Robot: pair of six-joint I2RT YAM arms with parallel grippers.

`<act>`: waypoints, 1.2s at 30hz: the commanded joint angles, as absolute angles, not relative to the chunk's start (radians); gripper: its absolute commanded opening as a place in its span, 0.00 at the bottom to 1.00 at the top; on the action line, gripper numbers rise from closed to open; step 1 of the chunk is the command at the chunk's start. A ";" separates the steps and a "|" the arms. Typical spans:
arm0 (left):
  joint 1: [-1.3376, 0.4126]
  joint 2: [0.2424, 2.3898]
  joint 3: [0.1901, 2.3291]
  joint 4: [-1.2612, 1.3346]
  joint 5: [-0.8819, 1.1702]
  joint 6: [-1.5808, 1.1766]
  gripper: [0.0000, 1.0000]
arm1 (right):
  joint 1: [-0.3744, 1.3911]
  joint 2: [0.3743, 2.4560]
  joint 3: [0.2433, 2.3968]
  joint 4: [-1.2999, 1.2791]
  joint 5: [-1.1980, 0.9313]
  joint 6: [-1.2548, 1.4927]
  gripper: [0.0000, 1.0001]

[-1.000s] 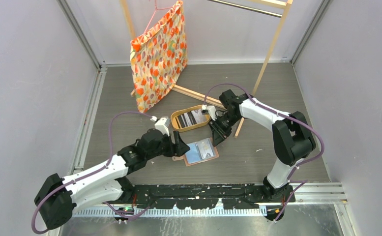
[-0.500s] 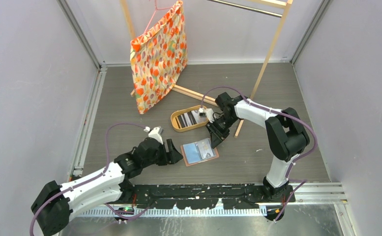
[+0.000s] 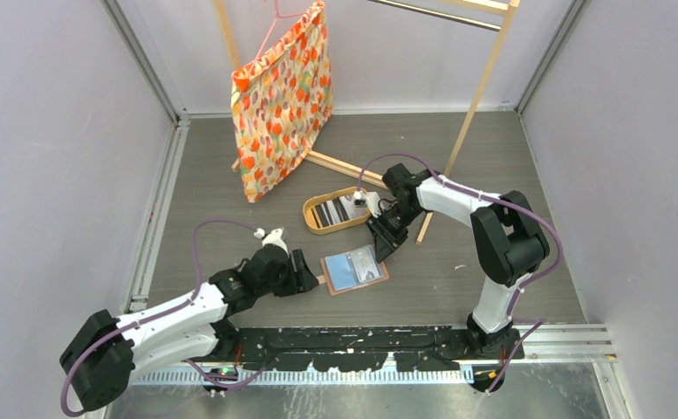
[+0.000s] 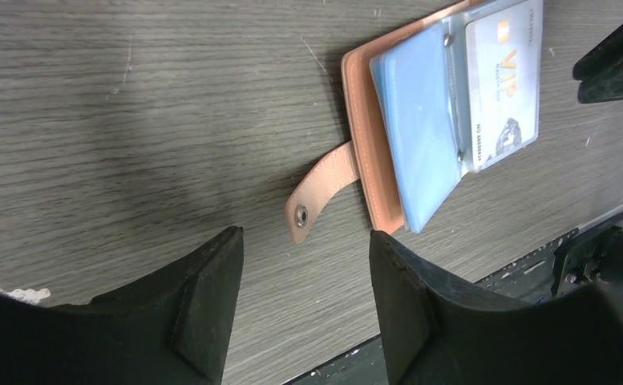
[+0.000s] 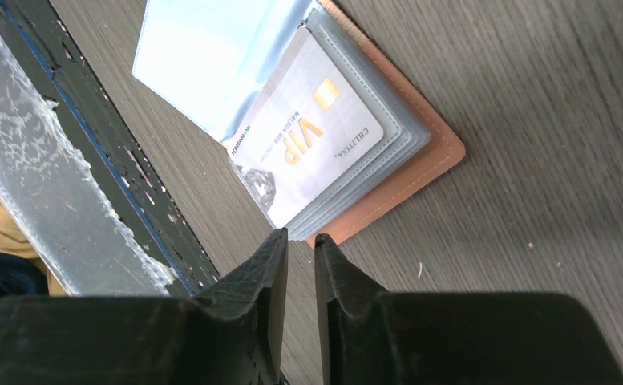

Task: Put the credit cards into the card holder
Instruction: Close the card holder at the center of the board.

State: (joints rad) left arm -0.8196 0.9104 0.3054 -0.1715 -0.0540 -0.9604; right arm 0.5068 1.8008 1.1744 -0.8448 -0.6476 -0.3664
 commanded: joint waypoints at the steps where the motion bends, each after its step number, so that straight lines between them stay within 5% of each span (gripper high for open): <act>1: -0.815 0.842 0.351 -0.234 -0.114 -0.948 0.60 | 0.511 1.801 1.183 -0.837 -0.647 -0.365 0.24; 11: -0.813 0.905 0.309 -0.099 -0.071 -0.990 0.58 | 0.514 1.802 1.183 -0.836 -0.646 -0.365 0.24; 18: -0.811 1.032 0.313 0.030 -0.049 -1.007 0.42 | 0.513 1.801 1.184 -0.838 -0.646 -0.367 0.24; 25: -0.810 0.997 0.318 0.025 -0.037 -1.001 0.02 | 0.514 1.793 1.185 -0.841 -0.647 -0.368 0.24; 36: -0.763 0.754 0.353 -0.233 -0.018 -0.965 0.00 | 0.510 1.765 1.163 -0.786 -0.610 -0.318 0.24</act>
